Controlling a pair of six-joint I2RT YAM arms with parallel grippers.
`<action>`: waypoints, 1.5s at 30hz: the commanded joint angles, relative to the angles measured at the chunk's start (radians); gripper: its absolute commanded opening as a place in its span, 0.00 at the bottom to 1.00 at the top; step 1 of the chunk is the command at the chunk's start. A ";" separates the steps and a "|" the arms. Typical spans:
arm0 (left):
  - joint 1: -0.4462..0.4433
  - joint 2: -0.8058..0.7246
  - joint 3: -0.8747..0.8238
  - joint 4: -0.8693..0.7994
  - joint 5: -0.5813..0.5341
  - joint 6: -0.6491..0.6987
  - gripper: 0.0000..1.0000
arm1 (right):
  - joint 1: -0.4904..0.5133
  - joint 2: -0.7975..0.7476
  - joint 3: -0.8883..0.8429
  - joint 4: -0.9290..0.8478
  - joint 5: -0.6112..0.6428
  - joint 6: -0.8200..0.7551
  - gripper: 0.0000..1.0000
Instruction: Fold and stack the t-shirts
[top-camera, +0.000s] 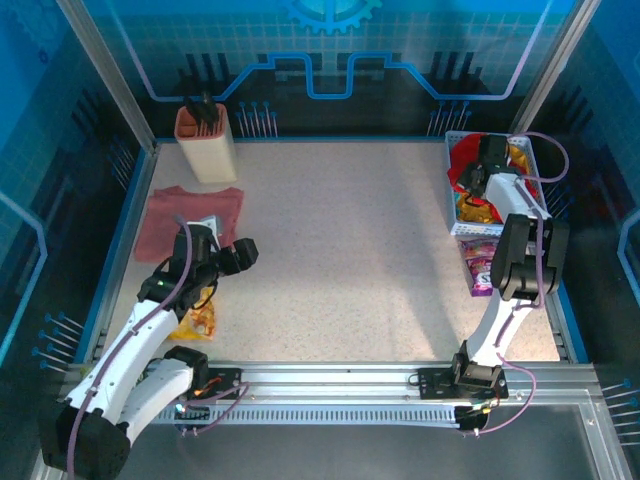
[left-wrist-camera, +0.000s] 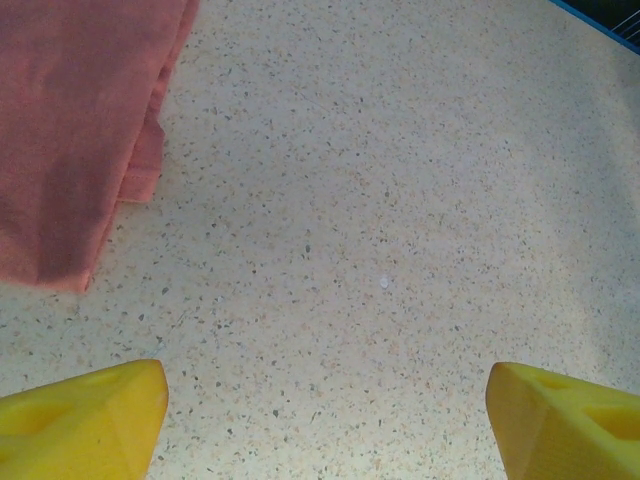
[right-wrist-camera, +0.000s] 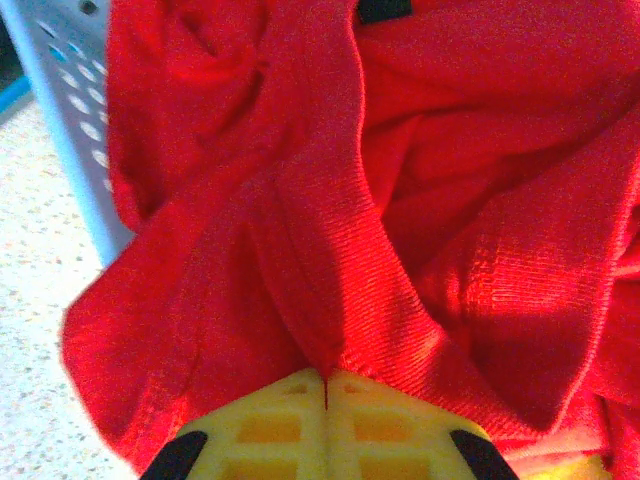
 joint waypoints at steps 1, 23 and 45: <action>-0.007 -0.019 -0.020 -0.024 0.020 -0.013 0.84 | 0.000 -0.139 -0.056 0.075 -0.027 -0.015 0.00; -0.004 0.113 0.109 0.015 0.093 -0.012 0.88 | 0.502 -0.834 -0.307 0.172 0.126 -0.356 0.00; 0.091 0.071 0.159 -0.130 0.148 0.040 0.89 | 0.922 -0.444 -0.088 0.065 -0.034 -0.272 0.62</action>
